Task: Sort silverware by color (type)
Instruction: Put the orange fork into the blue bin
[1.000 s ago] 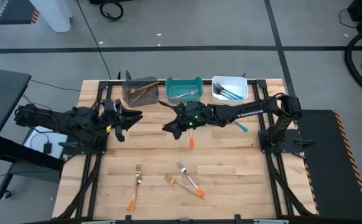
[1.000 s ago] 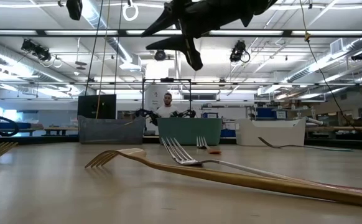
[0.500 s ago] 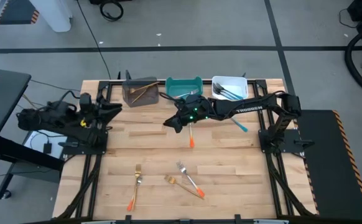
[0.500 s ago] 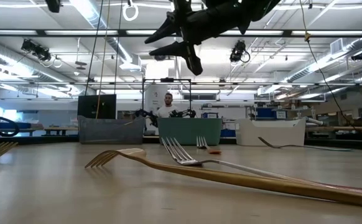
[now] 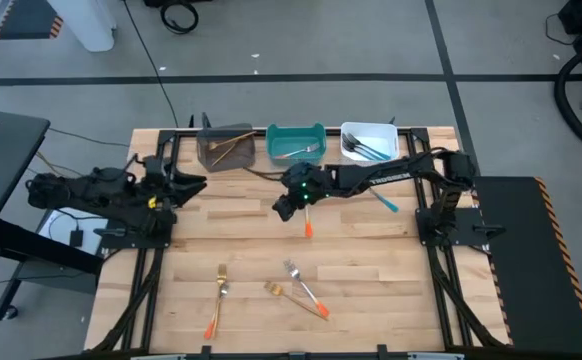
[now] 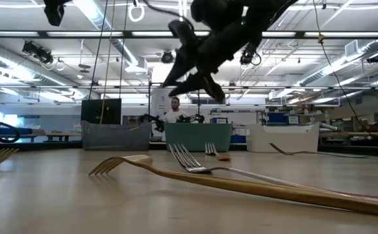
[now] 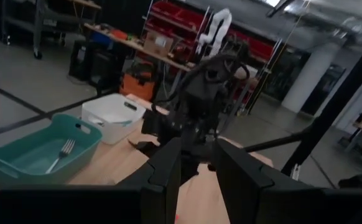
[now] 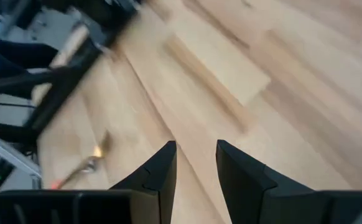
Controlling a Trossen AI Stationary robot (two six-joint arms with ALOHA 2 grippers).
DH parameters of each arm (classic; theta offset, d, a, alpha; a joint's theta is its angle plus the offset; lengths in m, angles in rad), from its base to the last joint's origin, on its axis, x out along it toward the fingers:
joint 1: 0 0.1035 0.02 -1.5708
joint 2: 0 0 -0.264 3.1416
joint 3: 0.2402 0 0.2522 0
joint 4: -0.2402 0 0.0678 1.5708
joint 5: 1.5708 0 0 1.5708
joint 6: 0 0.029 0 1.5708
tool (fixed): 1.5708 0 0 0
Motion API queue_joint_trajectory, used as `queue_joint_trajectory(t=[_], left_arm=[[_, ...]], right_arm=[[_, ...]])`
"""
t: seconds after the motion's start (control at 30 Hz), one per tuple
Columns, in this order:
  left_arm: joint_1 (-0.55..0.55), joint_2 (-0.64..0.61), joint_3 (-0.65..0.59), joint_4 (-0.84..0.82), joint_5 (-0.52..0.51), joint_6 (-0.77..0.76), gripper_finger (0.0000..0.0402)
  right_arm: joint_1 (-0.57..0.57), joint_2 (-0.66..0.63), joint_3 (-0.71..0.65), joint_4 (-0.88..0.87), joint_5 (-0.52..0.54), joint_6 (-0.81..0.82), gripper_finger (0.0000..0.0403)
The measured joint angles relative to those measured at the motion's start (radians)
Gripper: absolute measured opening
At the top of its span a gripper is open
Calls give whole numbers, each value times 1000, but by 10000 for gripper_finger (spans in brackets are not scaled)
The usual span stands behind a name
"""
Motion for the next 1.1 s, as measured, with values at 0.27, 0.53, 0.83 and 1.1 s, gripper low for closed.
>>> queue_joint_trajectory(t=[0.27,0.53,0.83,1.1], left_arm=[[0,69,0,45,0,-11,105],[2,90,0,74,0,-7,105],[2,94,0,83,-1,-6,105],[2,94,0,107,-1,4,105]], right_arm=[[-82,41,-1,-246,187,234,120],[-89,56,-1,-390,180,250,120],[-65,98,-1,-425,193,257,119],[-70,130,-1,-415,193,273,119]])
